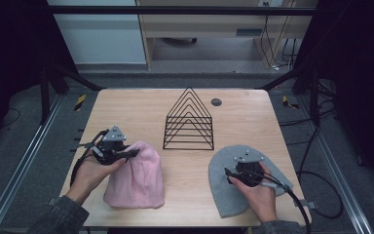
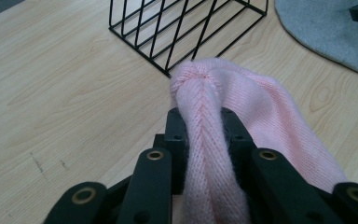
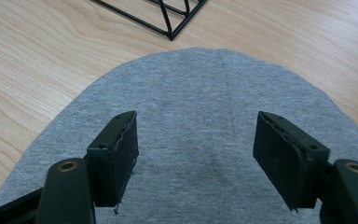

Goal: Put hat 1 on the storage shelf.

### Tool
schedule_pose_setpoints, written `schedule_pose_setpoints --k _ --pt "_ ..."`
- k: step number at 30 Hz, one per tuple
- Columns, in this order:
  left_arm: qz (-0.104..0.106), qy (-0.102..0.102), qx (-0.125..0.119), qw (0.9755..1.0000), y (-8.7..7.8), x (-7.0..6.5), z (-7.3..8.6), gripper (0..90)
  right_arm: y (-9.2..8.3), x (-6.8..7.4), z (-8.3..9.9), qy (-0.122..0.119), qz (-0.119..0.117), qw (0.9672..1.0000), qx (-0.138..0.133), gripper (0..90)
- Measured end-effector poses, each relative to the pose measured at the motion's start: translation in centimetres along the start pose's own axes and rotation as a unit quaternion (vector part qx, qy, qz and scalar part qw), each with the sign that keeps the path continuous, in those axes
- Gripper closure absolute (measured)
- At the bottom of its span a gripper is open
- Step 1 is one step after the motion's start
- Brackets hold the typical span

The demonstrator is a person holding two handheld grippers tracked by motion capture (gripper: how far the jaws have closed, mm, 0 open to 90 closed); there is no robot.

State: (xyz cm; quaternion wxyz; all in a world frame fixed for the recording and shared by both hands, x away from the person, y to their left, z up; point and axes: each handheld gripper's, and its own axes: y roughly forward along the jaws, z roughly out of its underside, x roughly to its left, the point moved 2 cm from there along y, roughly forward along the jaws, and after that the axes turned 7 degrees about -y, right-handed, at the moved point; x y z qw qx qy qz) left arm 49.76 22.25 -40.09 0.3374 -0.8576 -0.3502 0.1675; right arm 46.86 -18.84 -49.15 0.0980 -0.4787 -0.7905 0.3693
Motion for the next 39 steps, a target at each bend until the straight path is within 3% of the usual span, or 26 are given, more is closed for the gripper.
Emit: schedule_pose_setpoints --k 16,39 --pt "0.01 0.018 -0.017 0.9996 -1.3 -1.4 -1.6 76.6 0.0 0.0 0.0 0.001 0.001 1.0 0.0 30.9" --pt "0.001 0.032 -0.054 0.9981 -3.8 -1.6 -4.5 77.2 -0.2 0.2 -0.3 -0.005 0.0 0.9999 -0.009 33.7"
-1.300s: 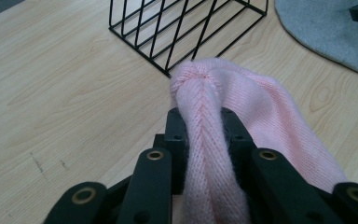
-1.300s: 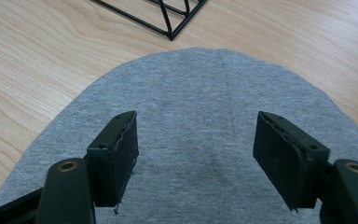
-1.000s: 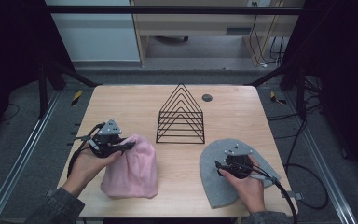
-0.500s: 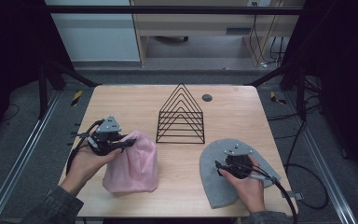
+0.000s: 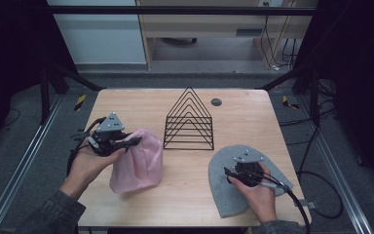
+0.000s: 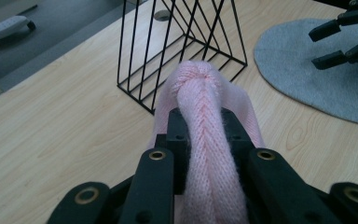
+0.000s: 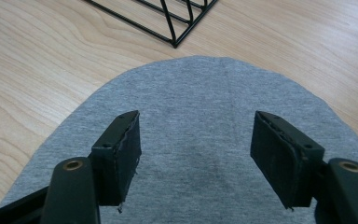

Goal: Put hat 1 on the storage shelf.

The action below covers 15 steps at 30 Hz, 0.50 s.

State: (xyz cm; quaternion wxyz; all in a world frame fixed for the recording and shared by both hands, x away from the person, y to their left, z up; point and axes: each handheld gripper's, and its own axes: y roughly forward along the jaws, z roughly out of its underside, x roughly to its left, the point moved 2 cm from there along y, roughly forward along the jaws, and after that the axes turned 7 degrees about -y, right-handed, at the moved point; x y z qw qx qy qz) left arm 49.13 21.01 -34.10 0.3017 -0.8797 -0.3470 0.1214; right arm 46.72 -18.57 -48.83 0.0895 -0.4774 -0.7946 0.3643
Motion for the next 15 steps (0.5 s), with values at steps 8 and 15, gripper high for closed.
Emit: schedule_pose_setpoints --k 8,15 --pt "-0.004 0.009 -0.011 0.9999 -0.9 0.2 -2.1 77.2 -0.4 0.2 -0.3 -0.004 -0.006 0.9999 -0.014 40.0" --pt "-0.005 0.017 -0.016 0.9997 -1.4 -0.2 -3.6 77.2 -0.8 0.8 -1.0 -0.012 -0.017 0.9994 -0.028 42.3"
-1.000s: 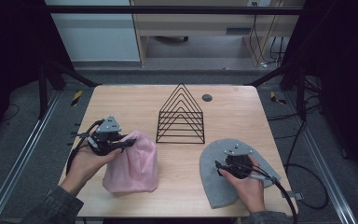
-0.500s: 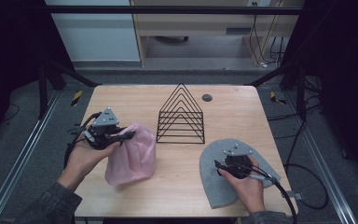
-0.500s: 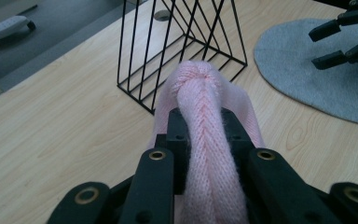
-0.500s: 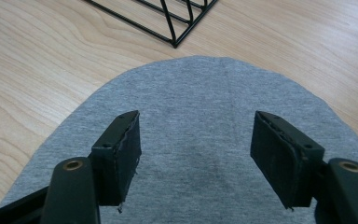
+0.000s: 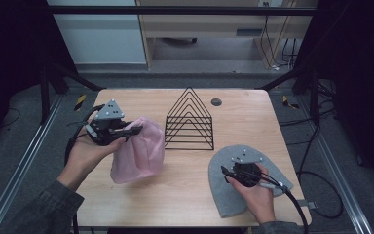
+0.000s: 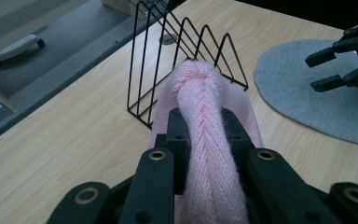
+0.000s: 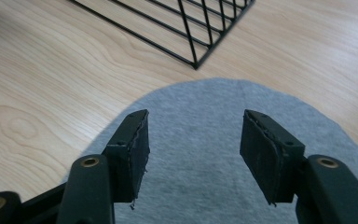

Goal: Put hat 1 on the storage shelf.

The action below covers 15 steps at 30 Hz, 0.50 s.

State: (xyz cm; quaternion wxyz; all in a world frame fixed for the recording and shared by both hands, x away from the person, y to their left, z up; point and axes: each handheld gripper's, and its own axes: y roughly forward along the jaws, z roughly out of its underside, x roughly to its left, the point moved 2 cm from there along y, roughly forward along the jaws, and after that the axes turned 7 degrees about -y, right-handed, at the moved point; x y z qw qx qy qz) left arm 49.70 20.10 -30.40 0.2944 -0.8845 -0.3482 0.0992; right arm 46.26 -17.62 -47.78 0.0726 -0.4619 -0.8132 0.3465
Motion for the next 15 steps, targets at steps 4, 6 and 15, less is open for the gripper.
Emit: schedule_pose_setpoints --k 4,6,15 --pt "0.005 0.006 -0.011 0.9999 -0.3 -0.3 -1.0 77.2 -0.5 1.0 -0.9 -0.008 -0.017 0.9997 -0.017 43.1" --pt "0.008 0.006 -0.013 0.9999 -0.3 -0.5 -1.2 77.1 -0.6 1.5 -1.2 -0.012 -0.024 0.9994 -0.022 42.6" --pt "0.014 0.006 -0.016 0.9998 -0.1 -0.7 -1.8 77.1 -0.8 4.3 -3.0 -0.034 -0.069 0.9962 -0.04 36.8"
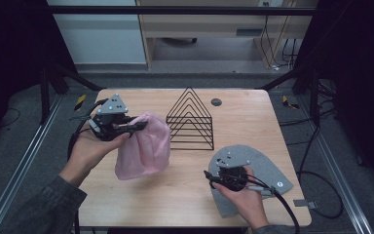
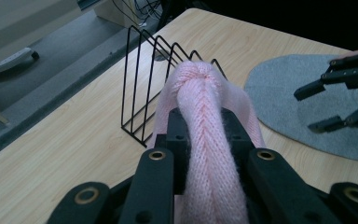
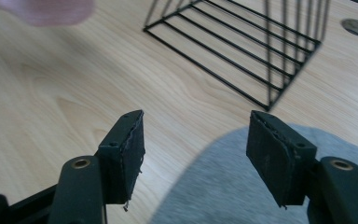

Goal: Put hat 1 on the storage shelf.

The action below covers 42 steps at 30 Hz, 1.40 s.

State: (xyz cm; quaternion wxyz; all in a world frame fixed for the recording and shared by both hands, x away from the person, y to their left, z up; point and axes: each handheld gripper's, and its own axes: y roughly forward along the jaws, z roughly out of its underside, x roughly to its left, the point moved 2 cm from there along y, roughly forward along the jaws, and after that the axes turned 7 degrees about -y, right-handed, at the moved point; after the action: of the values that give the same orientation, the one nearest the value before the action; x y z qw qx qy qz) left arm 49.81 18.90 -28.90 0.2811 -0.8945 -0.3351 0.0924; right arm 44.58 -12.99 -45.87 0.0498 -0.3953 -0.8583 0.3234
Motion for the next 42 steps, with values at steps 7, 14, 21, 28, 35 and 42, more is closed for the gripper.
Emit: schedule_pose_setpoints --k 7,14,21,28,35,42 --pt "0.006 -0.003 -0.004 1.0 -0.2 0.1 -0.5 77.1 1.0 2.4 -2.5 -0.016 -0.031 0.9994 -0.003 35.6" --pt "0.007 -0.01 -0.004 0.9999 -0.3 0.4 -0.8 77.1 1.5 3.5 -6.0 -0.029 -0.055 0.9981 -0.006 38.4" --pt "0.009 -0.006 -0.008 0.9999 -0.8 0.3 -1.2 77.1 2.5 4.3 -8.9 -0.023 -0.085 0.996 -0.018 39.3" --pt "0.011 -0.008 -0.011 0.9998 -1.0 0.2 -1.5 77.0 3.7 5.2 -10.4 -0.019 -0.107 0.9939 -0.02 38.7" --pt "0.017 -0.016 -0.015 0.9996 -0.9 0.2 -1.5 77.1 4.5 6.0 -11.3 -0.017 -0.111 0.9933 -0.028 55.2" --pt "0.015 -0.019 -0.02 0.9995 -1.5 0.7 -1.2 76.8 4.0 5.2 -11.8 -0.02 -0.123 0.9915 -0.038 81.1"
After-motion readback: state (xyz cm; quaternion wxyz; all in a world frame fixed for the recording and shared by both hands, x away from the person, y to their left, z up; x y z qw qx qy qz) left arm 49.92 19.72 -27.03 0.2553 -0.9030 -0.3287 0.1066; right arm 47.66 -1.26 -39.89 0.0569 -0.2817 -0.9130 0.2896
